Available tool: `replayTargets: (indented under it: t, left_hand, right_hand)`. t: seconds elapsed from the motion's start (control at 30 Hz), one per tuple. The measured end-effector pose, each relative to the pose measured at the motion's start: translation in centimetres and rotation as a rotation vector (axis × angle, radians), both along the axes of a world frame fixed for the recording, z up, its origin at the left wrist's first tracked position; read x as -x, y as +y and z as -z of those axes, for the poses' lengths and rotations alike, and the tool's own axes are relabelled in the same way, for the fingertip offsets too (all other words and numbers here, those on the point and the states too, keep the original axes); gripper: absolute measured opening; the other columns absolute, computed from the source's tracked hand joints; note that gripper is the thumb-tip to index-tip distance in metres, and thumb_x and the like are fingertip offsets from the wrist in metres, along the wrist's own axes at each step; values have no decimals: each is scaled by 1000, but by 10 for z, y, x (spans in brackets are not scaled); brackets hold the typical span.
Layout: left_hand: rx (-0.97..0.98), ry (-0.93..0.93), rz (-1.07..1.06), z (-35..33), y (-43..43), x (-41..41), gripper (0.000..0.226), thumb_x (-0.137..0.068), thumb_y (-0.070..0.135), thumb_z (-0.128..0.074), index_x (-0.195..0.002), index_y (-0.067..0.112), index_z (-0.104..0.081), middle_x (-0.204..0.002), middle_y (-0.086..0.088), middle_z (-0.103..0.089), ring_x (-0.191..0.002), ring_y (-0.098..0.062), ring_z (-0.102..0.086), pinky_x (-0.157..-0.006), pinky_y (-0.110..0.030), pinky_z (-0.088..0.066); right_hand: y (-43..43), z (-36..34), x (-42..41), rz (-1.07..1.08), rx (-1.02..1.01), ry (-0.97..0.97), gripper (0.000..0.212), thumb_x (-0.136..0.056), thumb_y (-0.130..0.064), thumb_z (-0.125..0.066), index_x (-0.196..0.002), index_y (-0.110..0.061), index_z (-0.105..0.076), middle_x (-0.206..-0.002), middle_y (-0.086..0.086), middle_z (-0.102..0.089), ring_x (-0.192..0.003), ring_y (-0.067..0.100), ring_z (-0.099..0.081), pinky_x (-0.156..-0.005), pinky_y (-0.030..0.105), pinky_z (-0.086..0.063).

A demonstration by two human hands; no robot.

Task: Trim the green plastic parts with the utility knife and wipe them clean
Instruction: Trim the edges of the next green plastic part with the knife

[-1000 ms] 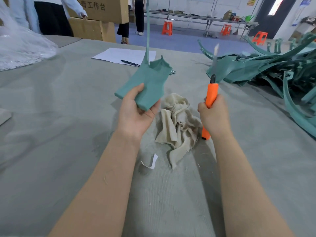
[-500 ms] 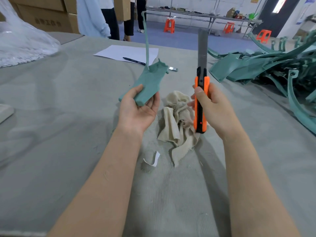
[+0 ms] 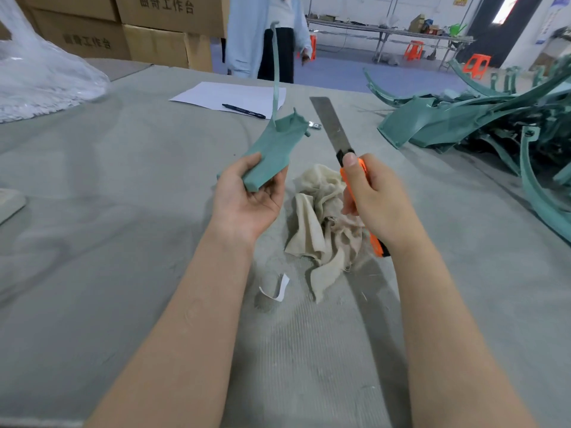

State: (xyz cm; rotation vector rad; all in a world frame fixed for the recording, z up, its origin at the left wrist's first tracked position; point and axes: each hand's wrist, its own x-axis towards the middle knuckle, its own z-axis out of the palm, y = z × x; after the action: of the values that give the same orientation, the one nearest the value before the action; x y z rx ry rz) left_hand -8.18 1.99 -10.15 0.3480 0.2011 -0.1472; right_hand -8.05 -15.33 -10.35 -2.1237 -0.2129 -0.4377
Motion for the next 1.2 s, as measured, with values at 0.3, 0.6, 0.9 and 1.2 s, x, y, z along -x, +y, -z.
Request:
replayTargets:
  t: [0.3,0.6,0.9,1.2]
  left_hand:
    - [-32,-13,108,-3,-1,2,9,-91,7,-54,-91,2,-61,-121,-14,-63,-86,-25,-68,-42,-17,-49]
    - [57,-29,169,-5,2,4,16,-91,7,-51,-104,2,-59,-120,-14,-64,-76,-27,-72,-39,-11,-43]
    - [85,-20,144,-5,2,4,23,-91,7,-51,-113,7,-55,-113,-12,-65,-73,-27,-72,-38,-9,-40]
    - [100,-16,113,-3,5,1,6,-90,7,-51,-91,3,-56,-80,-15,-70,-65,-28,-70,-35,-11,-38]
  right_hand:
    - [3,5,-4,82,8,-57,57,-97,-51,-45,-76,2,-50,-72,28,-58,-68,43,-55,-66,54,-50]
    - [8,7,-2,14,-48,25,55,-96,-54,-44,-68,-6,-47,-59,18,-49,-47,19,-46,-48,35,-43]
    - [14,8,2,-70,-78,90,52,-95,-56,-44,-50,-28,-43,-45,-4,-44,-38,14,-43,-41,28,-38]
    - [19,7,7,-238,-82,185,52,-97,-50,-44,-85,-2,-59,-45,-9,-41,-41,11,-44,-38,24,-39]
